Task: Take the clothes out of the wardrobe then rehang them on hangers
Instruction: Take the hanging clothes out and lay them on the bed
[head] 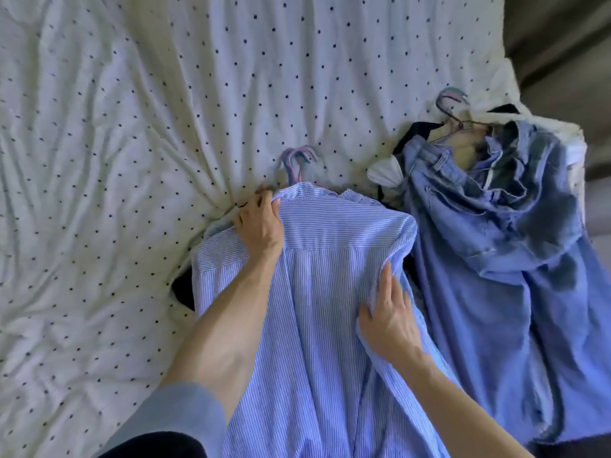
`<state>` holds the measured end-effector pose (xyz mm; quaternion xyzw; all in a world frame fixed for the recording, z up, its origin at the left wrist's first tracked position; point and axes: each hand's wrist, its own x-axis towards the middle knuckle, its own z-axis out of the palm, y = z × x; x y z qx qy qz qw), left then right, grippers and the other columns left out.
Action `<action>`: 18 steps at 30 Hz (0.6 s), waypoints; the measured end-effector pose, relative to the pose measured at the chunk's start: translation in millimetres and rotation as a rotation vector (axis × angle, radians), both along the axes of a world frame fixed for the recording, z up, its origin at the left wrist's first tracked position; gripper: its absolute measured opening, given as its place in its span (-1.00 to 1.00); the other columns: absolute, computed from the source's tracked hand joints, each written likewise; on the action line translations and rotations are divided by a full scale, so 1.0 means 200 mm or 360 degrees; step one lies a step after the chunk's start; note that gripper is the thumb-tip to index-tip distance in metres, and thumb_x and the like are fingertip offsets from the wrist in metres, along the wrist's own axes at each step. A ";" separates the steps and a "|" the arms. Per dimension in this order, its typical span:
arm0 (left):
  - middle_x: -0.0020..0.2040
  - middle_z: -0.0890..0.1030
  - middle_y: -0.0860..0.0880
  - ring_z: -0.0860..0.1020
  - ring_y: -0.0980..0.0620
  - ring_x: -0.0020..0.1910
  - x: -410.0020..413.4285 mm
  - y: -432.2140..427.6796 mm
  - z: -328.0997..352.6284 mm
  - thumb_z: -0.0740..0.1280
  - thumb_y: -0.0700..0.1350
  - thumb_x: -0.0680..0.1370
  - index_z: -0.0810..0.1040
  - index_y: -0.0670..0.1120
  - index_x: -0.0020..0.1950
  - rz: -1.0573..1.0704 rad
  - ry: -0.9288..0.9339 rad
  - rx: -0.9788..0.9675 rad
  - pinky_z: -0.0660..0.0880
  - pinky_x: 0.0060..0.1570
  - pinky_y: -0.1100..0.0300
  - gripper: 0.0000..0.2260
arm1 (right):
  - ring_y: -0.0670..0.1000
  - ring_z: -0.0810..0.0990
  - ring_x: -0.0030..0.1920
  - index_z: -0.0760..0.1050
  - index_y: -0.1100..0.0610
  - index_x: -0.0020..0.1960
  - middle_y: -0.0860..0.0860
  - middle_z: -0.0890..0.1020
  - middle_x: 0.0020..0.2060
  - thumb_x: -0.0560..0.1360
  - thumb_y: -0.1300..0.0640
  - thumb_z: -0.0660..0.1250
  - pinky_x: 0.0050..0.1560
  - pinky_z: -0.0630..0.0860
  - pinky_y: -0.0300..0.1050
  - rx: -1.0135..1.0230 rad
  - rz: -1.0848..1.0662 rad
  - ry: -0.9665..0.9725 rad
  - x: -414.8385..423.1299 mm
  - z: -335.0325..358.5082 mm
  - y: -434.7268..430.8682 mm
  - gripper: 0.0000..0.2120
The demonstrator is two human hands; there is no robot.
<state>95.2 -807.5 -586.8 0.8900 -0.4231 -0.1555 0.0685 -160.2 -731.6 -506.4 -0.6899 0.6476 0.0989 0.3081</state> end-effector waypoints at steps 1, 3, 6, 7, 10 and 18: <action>0.25 0.57 -0.08 0.51 -0.22 0.16 0.00 -0.01 -0.04 0.08 0.07 0.71 0.49 -0.03 0.35 -0.0014 -0.0021 0.0034 0.33 0.08 -0.07 -0.66 | 0.31 0.39 0.31 -0.04 0.33 0.59 0.26 0.31 0.46 0.50 0.13 0.35 0.33 0.35 0.14 0.0004 0.0054 0.0029 0.00 -0.04 0.04 -0.17; 0.21 0.58 -0.07 0.52 -0.20 0.14 0.02 -0.03 -0.08 0.10 0.05 0.71 0.48 -0.01 0.36 -0.0002 -0.0038 0.0036 0.34 0.04 -0.07 -0.69 | 0.30 0.35 0.39 -0.06 0.35 0.59 0.28 0.27 0.48 0.53 0.05 0.34 0.36 0.36 0.13 -0.0010 0.0166 0.0056 -0.01 -0.10 0.09 -0.15; 0.18 0.59 -0.09 0.52 -0.21 0.13 0.03 -0.02 -0.11 0.10 0.04 0.70 0.48 -0.02 0.34 -0.0058 -0.0100 0.0044 0.37 0.03 -0.08 -0.70 | 0.26 0.17 0.52 -0.20 0.31 0.60 0.27 0.11 0.55 0.58 -0.06 0.22 0.46 0.28 0.09 0.0092 0.0262 0.0158 -0.02 -0.14 0.09 -0.15; 0.18 0.59 -0.10 0.52 -0.22 0.13 0.04 -0.01 -0.11 0.09 0.04 0.70 0.48 -0.04 0.33 -0.0114 -0.0110 0.0052 0.38 0.04 -0.09 -0.70 | 0.24 0.12 0.55 -0.25 0.28 0.59 0.26 0.07 0.57 0.59 -0.09 0.19 0.48 0.26 0.08 0.0142 0.0277 0.0190 -0.02 -0.14 0.08 -0.14; 0.24 0.57 -0.15 0.50 -0.26 0.19 0.06 -0.01 -0.05 0.13 -0.02 0.68 0.47 -0.10 0.35 -0.0208 -0.0004 0.0080 0.40 0.10 -0.12 -0.69 | 0.19 0.08 0.57 -0.32 0.19 0.60 0.20 0.00 0.60 0.59 -0.16 0.16 0.46 0.27 0.09 0.0253 0.0296 0.0260 -0.02 -0.08 0.04 -0.12; 0.47 0.38 -0.15 0.35 -0.21 0.43 -0.13 0.14 0.34 0.24 -0.06 0.62 0.31 -0.12 0.51 -0.0354 0.0263 0.0454 0.32 0.37 -0.18 -0.54 | 0.06 0.27 0.51 0.25 -0.03 0.53 0.02 0.30 0.53 0.63 -0.08 0.16 0.46 0.24 -0.07 0.0337 0.0267 0.0113 -0.22 0.32 0.10 -0.52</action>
